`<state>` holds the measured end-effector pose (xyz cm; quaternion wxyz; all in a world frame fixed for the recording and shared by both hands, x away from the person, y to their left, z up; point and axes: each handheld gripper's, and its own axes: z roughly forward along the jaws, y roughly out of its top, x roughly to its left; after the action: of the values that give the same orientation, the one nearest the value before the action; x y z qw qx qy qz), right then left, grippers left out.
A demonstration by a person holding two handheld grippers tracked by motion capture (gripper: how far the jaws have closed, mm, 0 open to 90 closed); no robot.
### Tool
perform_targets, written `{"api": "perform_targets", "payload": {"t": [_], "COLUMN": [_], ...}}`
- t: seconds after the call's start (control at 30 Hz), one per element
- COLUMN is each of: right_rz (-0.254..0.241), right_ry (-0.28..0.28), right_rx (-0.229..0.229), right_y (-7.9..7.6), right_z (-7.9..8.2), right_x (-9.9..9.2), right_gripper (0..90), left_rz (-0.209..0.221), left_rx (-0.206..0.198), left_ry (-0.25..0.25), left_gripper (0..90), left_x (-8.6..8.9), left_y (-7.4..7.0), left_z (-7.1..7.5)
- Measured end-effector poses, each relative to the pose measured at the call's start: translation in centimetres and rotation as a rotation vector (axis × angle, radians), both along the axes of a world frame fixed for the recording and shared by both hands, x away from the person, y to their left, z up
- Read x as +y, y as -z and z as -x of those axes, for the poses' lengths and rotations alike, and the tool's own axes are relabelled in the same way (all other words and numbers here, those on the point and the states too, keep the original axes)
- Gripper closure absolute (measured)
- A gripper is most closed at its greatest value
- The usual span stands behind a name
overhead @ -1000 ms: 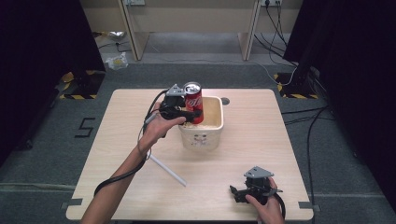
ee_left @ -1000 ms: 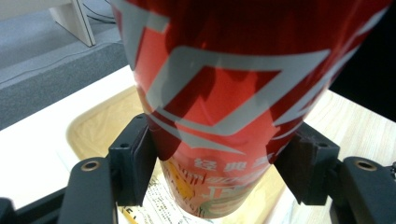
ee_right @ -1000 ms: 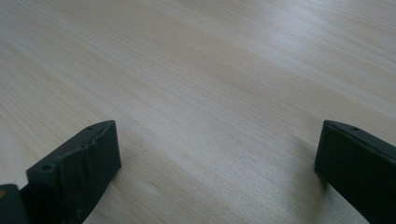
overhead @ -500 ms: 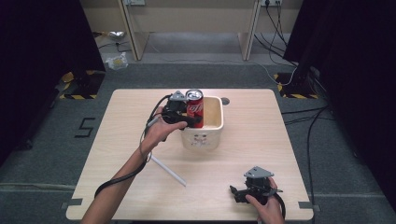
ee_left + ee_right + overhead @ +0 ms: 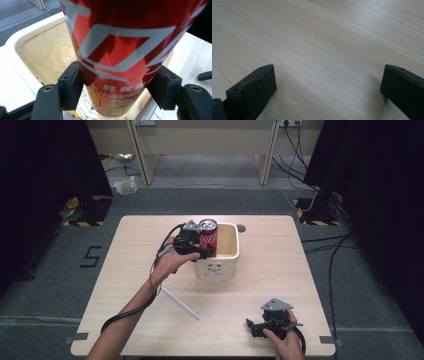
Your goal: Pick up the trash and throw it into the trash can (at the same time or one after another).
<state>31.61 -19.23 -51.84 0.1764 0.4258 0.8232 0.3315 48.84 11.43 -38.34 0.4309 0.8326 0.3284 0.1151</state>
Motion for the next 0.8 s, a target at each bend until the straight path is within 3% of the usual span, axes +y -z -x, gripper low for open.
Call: {"api": "perform_targets", "payload": {"t": [0.8], "right_rz": [0.000], "right_ry": [0.000], "right_rx": [0.002], "right_y": [0.00], "right_z": [0.01], "right_x": [0.01], "right_gripper": [0.4], "left_rz": [0.031], "left_rx": [-0.016], "left_ry": [-0.025], "left_gripper": [28.5], "left_x": [0.42], "left_y": [-0.30], "left_z": [-0.02]}}
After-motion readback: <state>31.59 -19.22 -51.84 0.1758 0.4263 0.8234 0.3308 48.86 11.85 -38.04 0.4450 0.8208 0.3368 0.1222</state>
